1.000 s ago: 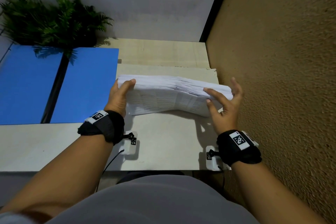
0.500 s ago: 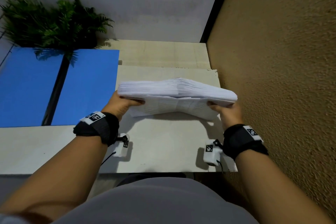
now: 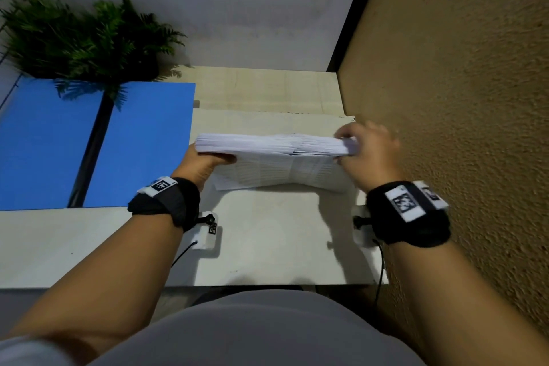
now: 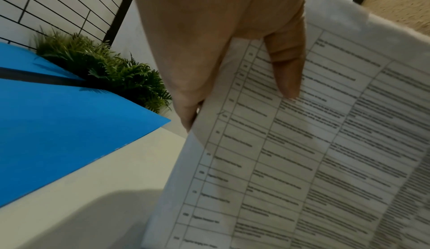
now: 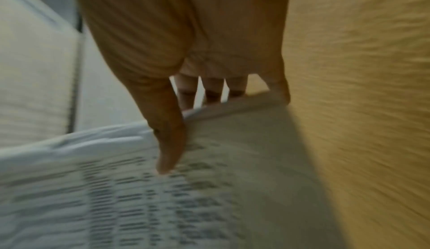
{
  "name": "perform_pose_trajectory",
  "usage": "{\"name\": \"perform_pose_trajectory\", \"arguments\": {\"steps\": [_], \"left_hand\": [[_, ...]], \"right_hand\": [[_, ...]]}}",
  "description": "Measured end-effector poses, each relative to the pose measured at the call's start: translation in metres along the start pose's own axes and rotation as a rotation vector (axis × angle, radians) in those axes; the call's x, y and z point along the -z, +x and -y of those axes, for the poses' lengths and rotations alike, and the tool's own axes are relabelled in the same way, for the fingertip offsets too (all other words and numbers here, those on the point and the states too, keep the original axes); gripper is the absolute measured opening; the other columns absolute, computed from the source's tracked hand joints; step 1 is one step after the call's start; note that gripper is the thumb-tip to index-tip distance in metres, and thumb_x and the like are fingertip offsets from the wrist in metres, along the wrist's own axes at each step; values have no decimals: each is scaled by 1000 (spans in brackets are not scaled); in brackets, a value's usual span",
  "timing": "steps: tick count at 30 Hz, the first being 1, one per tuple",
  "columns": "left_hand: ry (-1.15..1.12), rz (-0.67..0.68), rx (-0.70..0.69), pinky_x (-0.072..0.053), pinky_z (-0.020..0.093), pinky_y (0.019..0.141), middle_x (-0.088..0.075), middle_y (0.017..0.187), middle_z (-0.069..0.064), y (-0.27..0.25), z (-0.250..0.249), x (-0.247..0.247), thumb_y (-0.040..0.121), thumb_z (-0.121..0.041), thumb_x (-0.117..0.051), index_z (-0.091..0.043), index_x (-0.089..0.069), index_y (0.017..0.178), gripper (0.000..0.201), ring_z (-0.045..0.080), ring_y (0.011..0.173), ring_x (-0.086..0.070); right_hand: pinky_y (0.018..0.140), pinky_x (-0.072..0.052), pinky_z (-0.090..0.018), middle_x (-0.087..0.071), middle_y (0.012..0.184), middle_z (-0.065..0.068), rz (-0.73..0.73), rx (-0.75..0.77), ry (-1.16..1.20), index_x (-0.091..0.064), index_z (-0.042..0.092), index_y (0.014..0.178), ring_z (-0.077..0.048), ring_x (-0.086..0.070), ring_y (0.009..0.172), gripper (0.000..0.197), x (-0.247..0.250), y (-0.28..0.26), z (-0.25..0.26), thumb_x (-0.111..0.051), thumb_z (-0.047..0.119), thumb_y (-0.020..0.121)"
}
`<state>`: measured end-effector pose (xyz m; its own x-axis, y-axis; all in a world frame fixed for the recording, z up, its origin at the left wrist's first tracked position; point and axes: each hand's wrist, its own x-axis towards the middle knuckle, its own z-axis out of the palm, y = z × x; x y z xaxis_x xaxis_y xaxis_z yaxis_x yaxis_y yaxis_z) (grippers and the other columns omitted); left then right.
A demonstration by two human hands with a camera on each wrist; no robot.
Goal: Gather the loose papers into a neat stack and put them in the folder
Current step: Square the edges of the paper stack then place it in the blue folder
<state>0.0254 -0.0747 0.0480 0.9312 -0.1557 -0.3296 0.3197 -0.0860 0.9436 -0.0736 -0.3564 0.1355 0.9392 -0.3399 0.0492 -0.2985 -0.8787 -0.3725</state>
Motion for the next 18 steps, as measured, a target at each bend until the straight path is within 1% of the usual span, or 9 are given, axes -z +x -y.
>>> {"name": "perform_pose_trajectory", "arguments": {"steps": [2,3,5,6,8,10,12,14,18], "left_hand": [[3,-7,-1,-51,42,95,-73,110,9,-1,1,-4,57,-9,-82,-7,-69,112,57,28,108,-65],[7,-9,2,-51,40,93,-73,107,7,-1,0,-6,61,-6,-82,-8,-69,109,50,26,105,-65],[46,-8,-5,-50,32,82,-72,97,-1,-1,-1,-7,70,1,-80,-15,-70,99,35,22,97,-65],[74,0,-21,-50,28,77,-71,94,-4,-2,-3,-7,73,0,-79,-17,-70,96,30,21,94,-65],[101,11,-35,-53,28,76,-73,96,-2,-3,-7,0,73,-7,-82,-18,-72,98,30,23,96,-67],[49,0,-27,-58,41,82,-76,100,7,-7,-14,11,63,-17,-89,-20,-76,96,36,30,97,-69],[16,-19,-44,-57,50,85,-75,102,16,-12,-28,22,54,-22,-93,-12,-74,96,47,33,94,-71],[-67,-24,-125,-57,46,89,-77,98,7,-16,-47,25,60,-10,-90,-9,-72,98,42,23,93,-72],[-231,20,-260,-55,28,86,-76,101,-4,-21,-86,0,56,0,-87,-18,-70,105,55,11,99,-70]], "right_hand": [[113,-19,-59,-61,114,4,102,154,-273,-58,30,115,-24,-52,116,46,-8,3,33,-67,13,74],[111,-24,-55,-62,114,2,162,205,-282,-55,28,121,-25,-55,114,48,-15,3,51,-65,13,76],[88,-45,-37,-65,107,-1,243,296,-278,-57,24,117,-27,-62,103,37,-34,3,77,-61,12,82],[72,-43,-31,-65,96,-1,251,319,-294,-60,21,106,-28,-63,95,24,-38,3,88,-58,10,84],[63,-34,-28,-59,82,-1,195,308,-250,-63,20,92,-29,-63,87,13,-31,7,94,-55,12,87],[63,-35,-27,-60,75,0,105,223,-54,-67,22,89,-26,-60,78,11,-16,13,85,-59,16,85],[63,-40,-28,-59,68,2,57,92,335,-66,18,78,-19,-57,70,5,-2,20,65,-65,13,79],[64,-42,-28,-59,68,2,15,-8,724,-64,9,73,-13,-55,67,6,12,19,51,-69,7,75],[60,-53,-22,-67,70,6,-1,-137,1129,-66,9,78,-6,-64,65,15,12,1,47,-70,-6,77]]}}
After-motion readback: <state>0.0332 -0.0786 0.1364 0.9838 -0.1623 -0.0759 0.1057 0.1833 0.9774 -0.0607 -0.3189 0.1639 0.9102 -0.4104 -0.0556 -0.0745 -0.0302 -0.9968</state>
